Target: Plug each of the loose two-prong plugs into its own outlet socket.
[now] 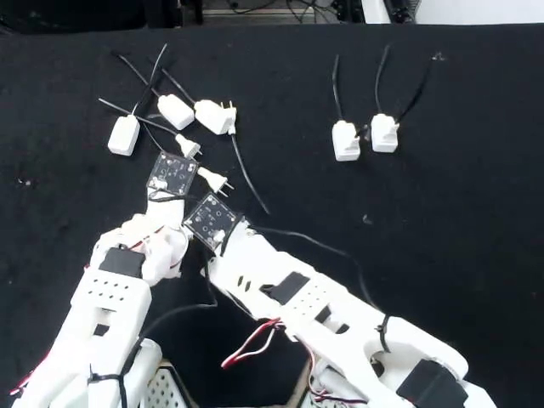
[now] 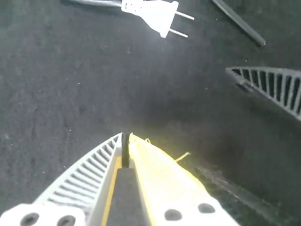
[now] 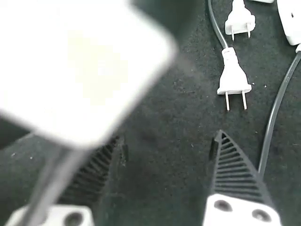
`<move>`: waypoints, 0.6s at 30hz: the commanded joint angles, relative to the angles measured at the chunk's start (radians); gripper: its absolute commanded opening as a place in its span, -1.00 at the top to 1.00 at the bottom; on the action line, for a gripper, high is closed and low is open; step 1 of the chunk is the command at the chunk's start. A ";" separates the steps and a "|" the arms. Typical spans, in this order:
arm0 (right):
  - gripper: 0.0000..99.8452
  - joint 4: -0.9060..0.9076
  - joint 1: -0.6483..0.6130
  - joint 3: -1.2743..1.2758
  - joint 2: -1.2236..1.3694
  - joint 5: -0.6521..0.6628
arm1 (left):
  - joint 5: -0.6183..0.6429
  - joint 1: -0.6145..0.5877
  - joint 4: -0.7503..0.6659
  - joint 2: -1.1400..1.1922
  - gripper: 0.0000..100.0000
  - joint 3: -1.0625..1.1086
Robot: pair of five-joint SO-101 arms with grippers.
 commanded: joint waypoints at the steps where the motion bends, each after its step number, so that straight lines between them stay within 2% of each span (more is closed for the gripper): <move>1: 0.45 -0.018 -0.006 -0.004 -0.039 0.006 | 0.015 -0.094 -0.020 -0.018 0.94 -0.016; 3: 0.45 -0.018 -0.006 -0.004 -0.039 0.006 | -0.005 -0.193 -0.021 -0.018 0.94 -0.018; 9: 0.45 -0.018 -0.006 -0.004 -0.039 0.006 | -0.241 -0.512 -0.029 -0.018 0.93 -0.018; 12: 0.45 -0.018 -0.006 -0.004 -0.039 0.006 | -0.304 -0.653 -0.103 -0.009 0.93 -0.016; 15: 0.45 -0.018 -0.006 -0.004 -0.039 0.006 | -0.310 -0.719 -0.133 -0.008 0.89 -0.018; 18: 0.45 0.029 0.023 -0.031 -0.039 0.005 | -0.302 -0.722 -0.137 -0.008 0.68 -0.010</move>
